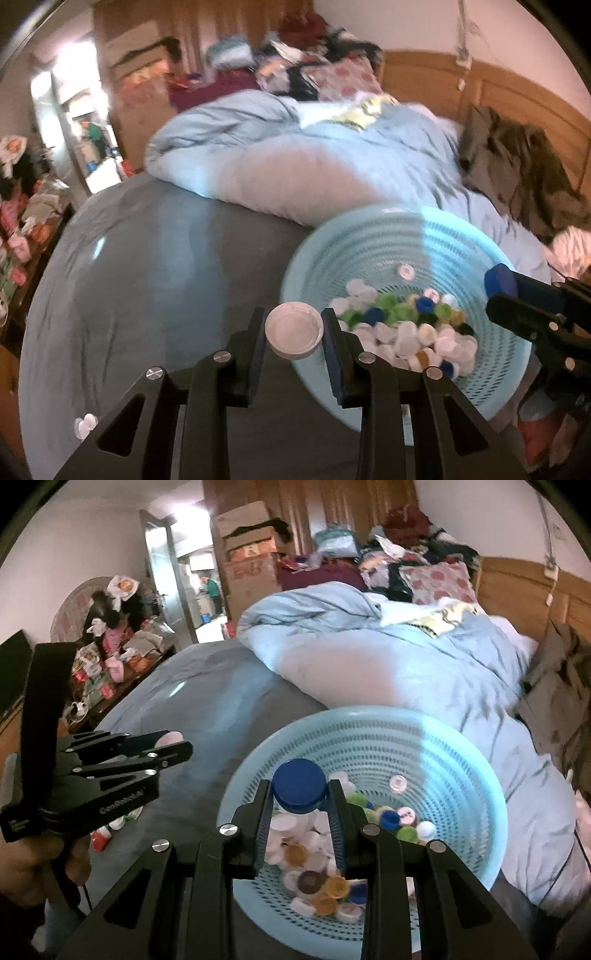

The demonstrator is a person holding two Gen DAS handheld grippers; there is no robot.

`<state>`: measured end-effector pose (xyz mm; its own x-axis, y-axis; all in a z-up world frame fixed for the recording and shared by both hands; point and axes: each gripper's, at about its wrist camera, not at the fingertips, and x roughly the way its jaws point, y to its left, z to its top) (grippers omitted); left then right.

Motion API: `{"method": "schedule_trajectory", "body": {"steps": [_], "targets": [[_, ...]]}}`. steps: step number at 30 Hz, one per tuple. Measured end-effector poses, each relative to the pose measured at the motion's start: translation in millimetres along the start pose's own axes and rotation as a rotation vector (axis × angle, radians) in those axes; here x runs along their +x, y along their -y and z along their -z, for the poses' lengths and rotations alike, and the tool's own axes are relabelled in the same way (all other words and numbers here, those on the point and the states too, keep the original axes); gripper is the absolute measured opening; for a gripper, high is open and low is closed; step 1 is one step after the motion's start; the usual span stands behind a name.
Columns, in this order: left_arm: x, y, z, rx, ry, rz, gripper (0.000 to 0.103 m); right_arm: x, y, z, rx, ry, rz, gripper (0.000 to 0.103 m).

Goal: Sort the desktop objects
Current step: 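Move both held caps over the blue basket and open both tools, then move both open tools back toward the cap pile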

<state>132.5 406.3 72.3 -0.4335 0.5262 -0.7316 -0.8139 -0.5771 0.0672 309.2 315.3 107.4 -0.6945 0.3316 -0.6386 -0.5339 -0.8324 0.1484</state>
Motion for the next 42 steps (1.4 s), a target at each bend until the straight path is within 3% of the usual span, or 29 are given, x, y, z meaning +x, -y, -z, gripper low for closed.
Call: {"method": "schedule_trajectory", "body": {"steps": [6,19,20,21,23,28,33,36,38,42], "targets": [[19.6,31.8,-11.5,0.076,-0.096,0.043,0.031,1.0,15.2,1.7,0.053,-0.008,-0.034,0.026],[18.5,49.9,-17.4,0.105,-0.088,0.056,0.032,0.1,23.9,7.8,0.062,-0.012,-0.041,0.026],[17.5,52.6,-17.4,0.119,-0.086,0.064,0.036,-0.2,24.6,7.6,0.061,-0.012,-0.038,0.026],[16.0,54.3,-17.6,0.129,-0.080,0.060,0.059,-0.9,25.8,7.7,0.064,-0.007,-0.036,0.026],[7.3,53.8,-18.3,0.130,-0.031,0.029,0.085,-3.5,28.9,7.5,0.076,0.003,-0.038,0.026],[-8.6,36.8,-23.8,0.075,0.016,0.028,0.085,-16.8,40.6,6.6,0.113,0.046,-0.025,0.026],[-31.0,-9.0,-10.4,-0.010,0.077,0.018,0.086,-25.4,38.9,8.9,0.123,0.069,-0.040,0.035],[-39.9,-60.3,25.2,-0.086,0.086,0.034,0.088,-22.8,29.6,16.1,0.103,0.061,-0.081,0.039],[-33.6,-104.7,66.0,-0.117,0.040,0.053,0.088,-16.0,18.4,24.7,0.081,0.034,-0.103,0.044],[3.3,-207.3,162.8,-0.257,-0.159,-0.052,0.086,6.2,-6.4,41.9,0.050,-0.043,-0.143,0.049]]}}
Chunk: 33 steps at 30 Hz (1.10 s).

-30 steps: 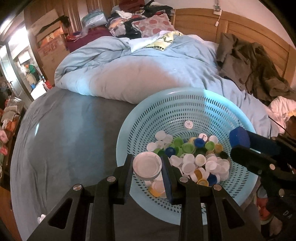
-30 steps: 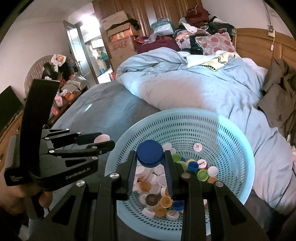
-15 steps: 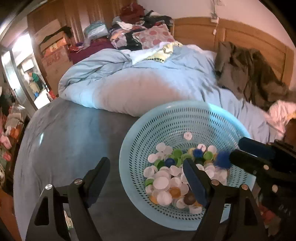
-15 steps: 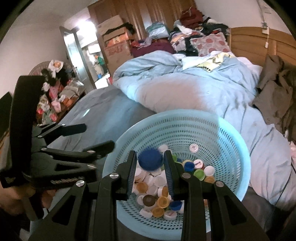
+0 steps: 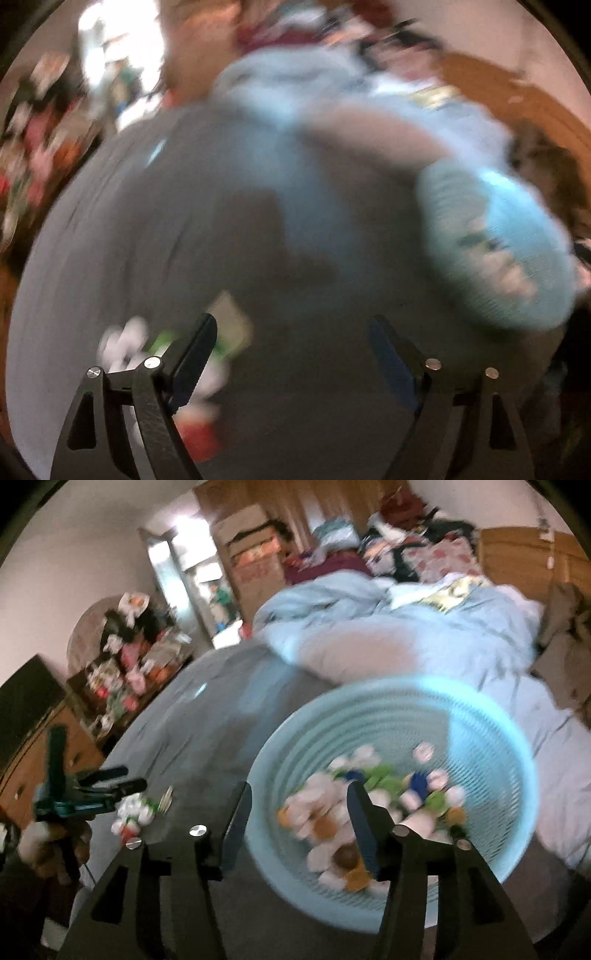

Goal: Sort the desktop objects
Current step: 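Move both open tools back toward the cap pile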

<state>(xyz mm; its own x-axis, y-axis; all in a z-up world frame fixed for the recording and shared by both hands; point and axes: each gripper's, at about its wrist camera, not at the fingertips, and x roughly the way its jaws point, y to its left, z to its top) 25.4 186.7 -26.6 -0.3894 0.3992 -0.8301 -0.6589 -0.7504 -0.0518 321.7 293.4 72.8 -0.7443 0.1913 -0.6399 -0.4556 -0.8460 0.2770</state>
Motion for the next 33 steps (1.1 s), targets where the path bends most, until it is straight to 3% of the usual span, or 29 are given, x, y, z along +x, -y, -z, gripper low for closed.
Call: {"method": "schedule_trajectory", "body": {"steps": [4,7,12,17,19,21,25,27,28,31,33], "targets": [[34.3,-66.1,44.4,-0.054,-0.115,-0.044,0.082,23.6,-29.7,6.9,-0.028,-0.064,-0.047,0.049],[30.4,-97.1,60.1,-0.087,-0.059,-0.028,0.084,32.7,-57.6,8.4,-0.096,-0.090,-0.054,0.049],[12.6,-161.5,75.5,-0.271,0.082,-0.050,0.090,49.5,-94.8,16.7,-0.177,-0.140,-0.054,0.052],[-8.1,-212.1,99.4,-0.392,0.176,-0.193,0.090,67.8,-126.3,30.2,-0.232,-0.183,-0.064,0.054],[-14.3,-219.1,112.1,-0.404,0.187,-0.219,0.090,76.5,-139.6,34.9,-0.250,-0.196,-0.077,0.054],[-21.3,-214.4,124.2,-0.370,0.179,-0.211,0.083,87.5,-156.7,44.1,-0.283,-0.223,-0.100,0.054],[-38.9,-192.0,136.7,-0.258,0.211,-0.101,0.071,105.2,-185.0,63.3,-0.348,-0.273,-0.146,0.054],[-44.0,-179.8,138.7,-0.206,0.216,-0.030,0.058,113.5,-197.4,71.5,-0.377,-0.295,-0.166,0.054],[-41.5,-172.2,138.0,-0.177,0.210,-0.006,0.056,116.8,-201.4,75.2,-0.384,-0.307,-0.172,0.054],[-31.7,-157.5,131.7,-0.135,0.174,-0.005,0.056,123.0,-210.2,86.1,-0.395,-0.336,-0.187,0.054],[-27.1,-154.5,135.0,-0.131,0.153,0.029,0.044,123.7,-211.1,89.6,-0.398,-0.343,-0.191,0.054]]}}
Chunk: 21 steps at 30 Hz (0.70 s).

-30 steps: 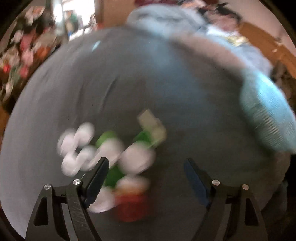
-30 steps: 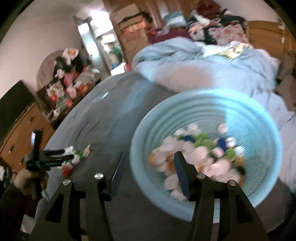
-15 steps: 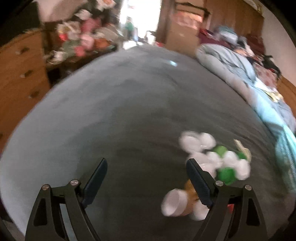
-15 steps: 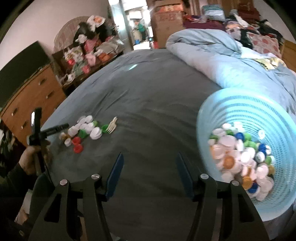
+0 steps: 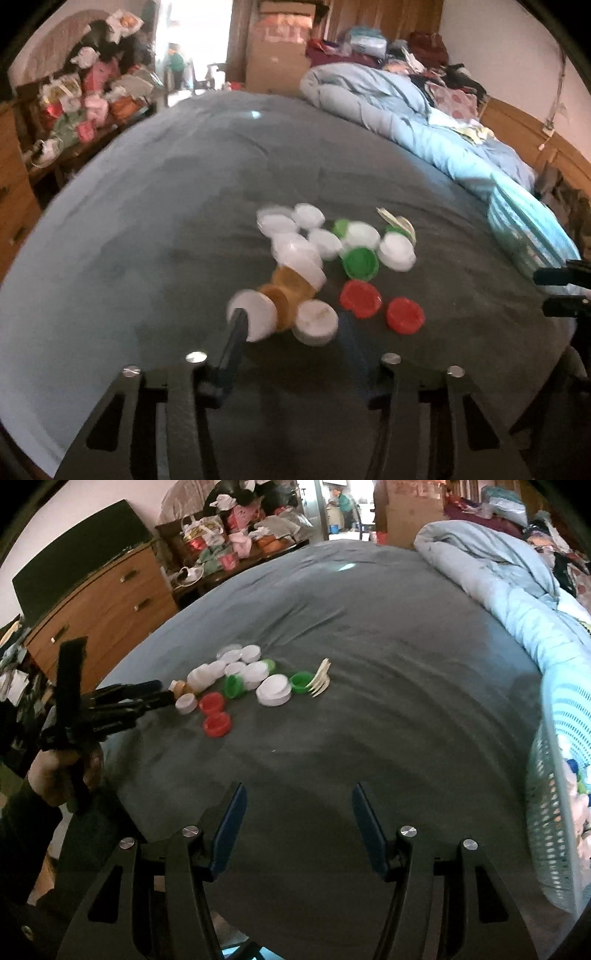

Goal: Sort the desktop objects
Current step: 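Move both open tools back toward the cap pile, then grasp a white printed cap with the left tool while the right tool grasps a red cap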

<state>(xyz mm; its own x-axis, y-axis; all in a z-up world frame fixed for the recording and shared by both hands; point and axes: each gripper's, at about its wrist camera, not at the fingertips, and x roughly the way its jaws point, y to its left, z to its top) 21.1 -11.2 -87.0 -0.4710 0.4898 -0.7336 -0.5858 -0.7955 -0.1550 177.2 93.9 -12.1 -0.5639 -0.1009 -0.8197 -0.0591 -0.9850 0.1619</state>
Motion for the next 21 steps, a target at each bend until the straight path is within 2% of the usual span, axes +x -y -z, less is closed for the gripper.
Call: {"method": "schedule_trajectory", "body": {"steps": [2,3,5,10,13,16,17,21], "targets": [[1.3,2.3,0.5,0.020,-0.006,0.029,0.042,1.2,-1.3,1.9,-0.001,-0.008,0.004,0.054],[1.6,3.8,0.3,0.018,-0.014,0.050,0.038,2.8,0.5,3.4,0.005,-0.014,0.007,0.054],[10.4,2.7,-1.3,0.003,-0.055,0.073,0.034,6.1,3.9,3.2,0.020,-0.019,0.009,0.054],[20.8,5.5,-0.8,0.018,-0.095,0.082,0.034,8.5,8.1,4.7,0.039,-0.024,0.008,0.054],[26.3,1.4,-6.2,-0.005,-0.058,0.044,0.037,11.2,7.9,5.5,0.041,-0.032,0.003,0.054],[30.6,15.0,-6.1,0.052,-0.063,0.060,0.036,13.8,6.3,6.9,0.035,-0.039,-0.008,0.054],[31.6,17.7,-5.5,0.068,-0.064,0.053,0.032,13.9,5.8,6.4,0.029,-0.040,-0.010,0.054],[23.5,17.8,-4.4,0.031,-0.038,0.069,0.032,12.7,-4.3,4.5,-0.015,-0.003,-0.033,0.054]]}}
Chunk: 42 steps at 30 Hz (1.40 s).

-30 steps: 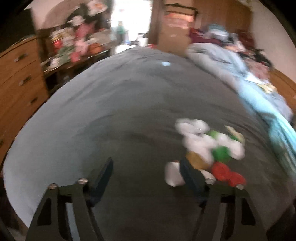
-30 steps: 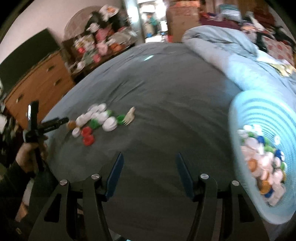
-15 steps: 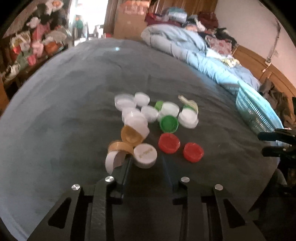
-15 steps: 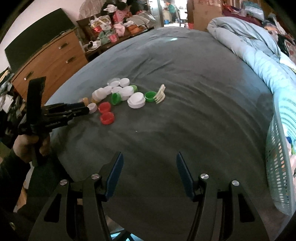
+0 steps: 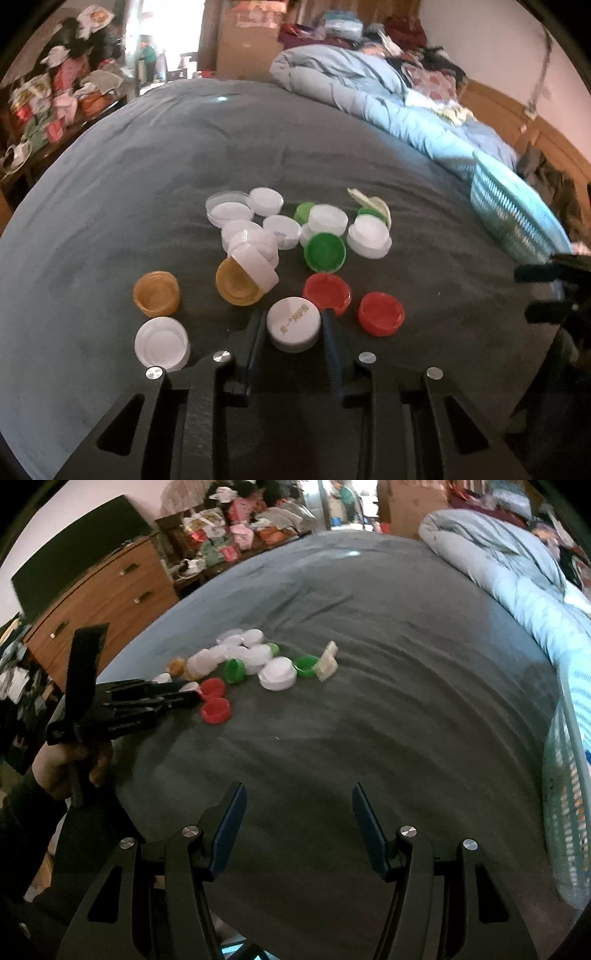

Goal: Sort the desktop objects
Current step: 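Grasp a white printed cap with the left tool while the right tool grasps a red cap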

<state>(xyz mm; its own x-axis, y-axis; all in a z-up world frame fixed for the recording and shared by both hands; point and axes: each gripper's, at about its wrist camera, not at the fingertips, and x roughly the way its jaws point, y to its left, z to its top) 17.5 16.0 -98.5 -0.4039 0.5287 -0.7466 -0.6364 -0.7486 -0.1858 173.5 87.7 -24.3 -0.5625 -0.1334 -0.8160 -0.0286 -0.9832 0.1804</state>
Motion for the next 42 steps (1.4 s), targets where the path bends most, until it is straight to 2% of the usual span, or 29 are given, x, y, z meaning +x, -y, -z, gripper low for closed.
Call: {"method": "schedule_trajectory", "body": {"steps": [5,10,15,18,21,23,25,26,34,42], "targets": [[-23.1,-11.7,5.8,-0.105,0.060,-0.025,0.031,19.1,-21.5,-16.3,-0.075,0.010,-0.059,0.054],[-30.0,-19.6,11.7,-0.160,0.066,-0.035,0.031,56.8,-54.0,-44.9,-0.145,0.007,-0.119,0.054],[-33.8,-20.4,11.8,-0.165,0.072,-0.054,0.031,87.5,-74.0,-63.7,-0.186,-0.020,-0.136,0.052],[-31.1,-19.6,13.8,-0.170,0.063,-0.053,0.032,103.3,-78.4,-63.3,-0.202,-0.060,-0.117,0.039],[-30.0,-17.6,14.0,-0.174,0.061,-0.048,0.032,115.1,-76.0,-59.8,-0.193,-0.086,-0.085,0.038],[-30.6,-16.5,13.2,-0.170,0.062,-0.050,0.032,118.5,-73.9,-56.6,-0.190,-0.091,-0.073,0.029],[-31.6,-15.9,12.8,-0.173,0.065,-0.053,0.032,117.1,-71.6,-54.4,-0.184,-0.083,-0.065,0.010],[-32.1,-15.0,12.5,-0.172,0.066,-0.057,0.032,114.8,-70.6,-53.8,-0.176,-0.078,-0.065,0.009],[-37.6,-5.2,10.6,-0.174,0.066,-0.072,0.032,79.4,-60.7,-53.0,-0.130,0.007,-0.089,0.009],[-50.4,26.8,-9.3,-0.111,0.093,-0.067,0.032,14.9,-48.0,-47.0,-0.133,0.092,-0.042,0.009]]}}
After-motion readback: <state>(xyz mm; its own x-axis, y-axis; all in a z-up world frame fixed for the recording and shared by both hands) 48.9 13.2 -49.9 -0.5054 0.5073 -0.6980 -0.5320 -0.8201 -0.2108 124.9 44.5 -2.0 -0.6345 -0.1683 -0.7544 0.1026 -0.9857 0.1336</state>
